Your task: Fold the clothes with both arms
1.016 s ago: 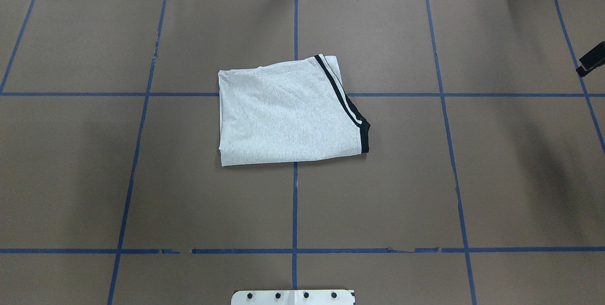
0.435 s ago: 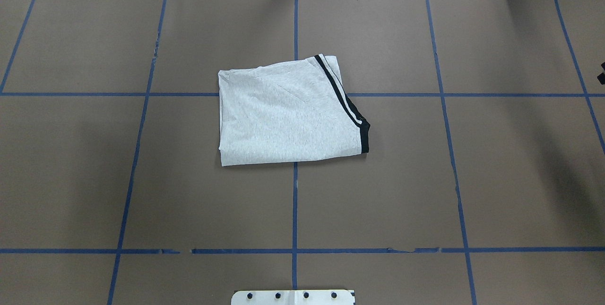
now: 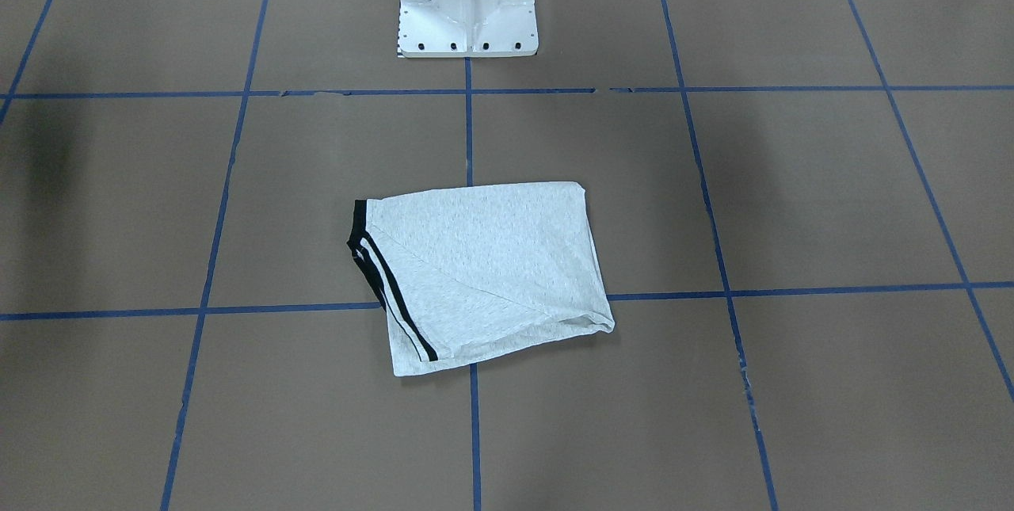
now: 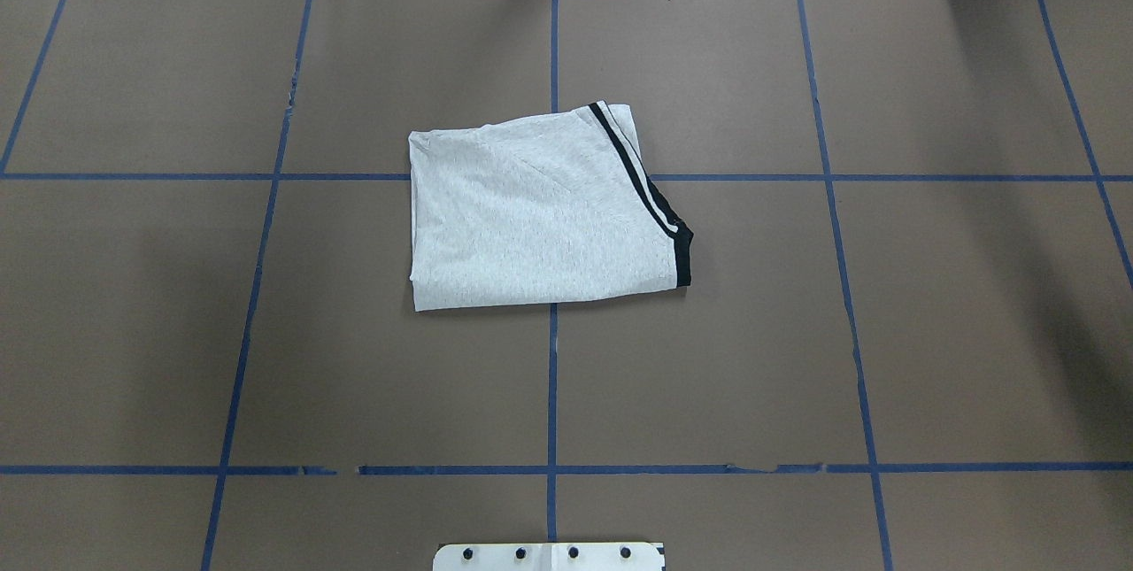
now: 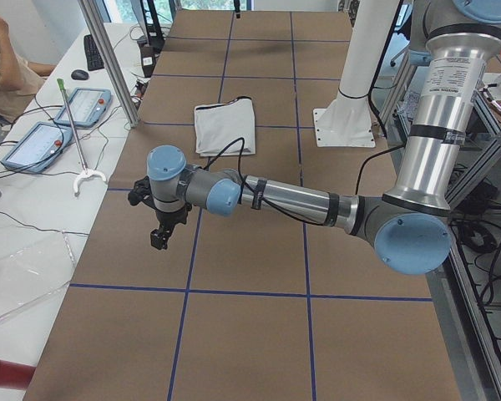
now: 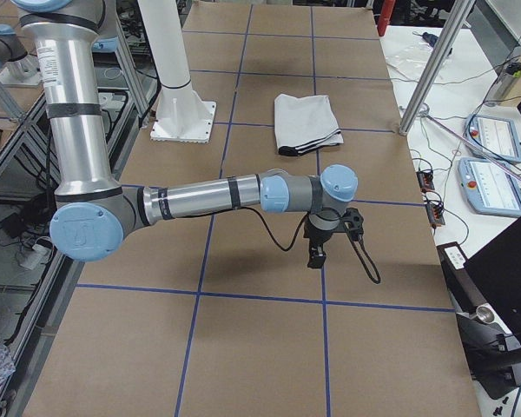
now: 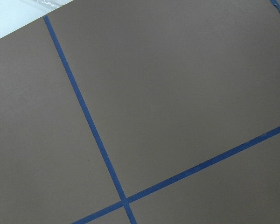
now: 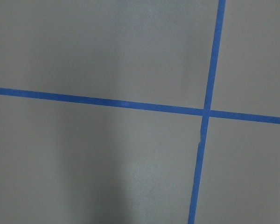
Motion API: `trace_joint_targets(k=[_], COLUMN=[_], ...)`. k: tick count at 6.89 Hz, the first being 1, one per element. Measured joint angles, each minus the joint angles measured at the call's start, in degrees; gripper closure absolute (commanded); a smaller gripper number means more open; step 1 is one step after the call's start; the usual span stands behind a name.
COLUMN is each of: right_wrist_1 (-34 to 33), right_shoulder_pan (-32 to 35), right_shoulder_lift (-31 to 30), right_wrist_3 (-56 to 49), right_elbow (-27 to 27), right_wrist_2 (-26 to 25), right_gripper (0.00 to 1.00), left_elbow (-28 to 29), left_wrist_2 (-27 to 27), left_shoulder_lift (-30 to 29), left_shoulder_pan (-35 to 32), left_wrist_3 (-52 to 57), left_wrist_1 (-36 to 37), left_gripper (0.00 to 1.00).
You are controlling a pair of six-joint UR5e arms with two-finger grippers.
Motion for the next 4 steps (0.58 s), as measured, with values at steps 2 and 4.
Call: trace_joint_targets(k=[2, 4], right_wrist_1=[0.04, 0.04], right_shoulder_pan=[0.2, 0.48], right_shoulder_lift=[-0.2, -0.48], right_wrist_3=[0.01, -0.03], right_elbow=[0.04, 0.64], right_wrist_2=[0.13, 0.16], right_gripper=[0.0, 0.0], left_elbow=[-0.22, 0.0], left_wrist_2=[-1.3, -1.4], left_shoulder_lift=[1.69, 1.74], left_shoulder_pan=[-1.15, -2.76], left_wrist_3=[-0.01, -0.86], left_wrist_1=[-0.6, -0.84], left_gripper=[0.0, 0.0])
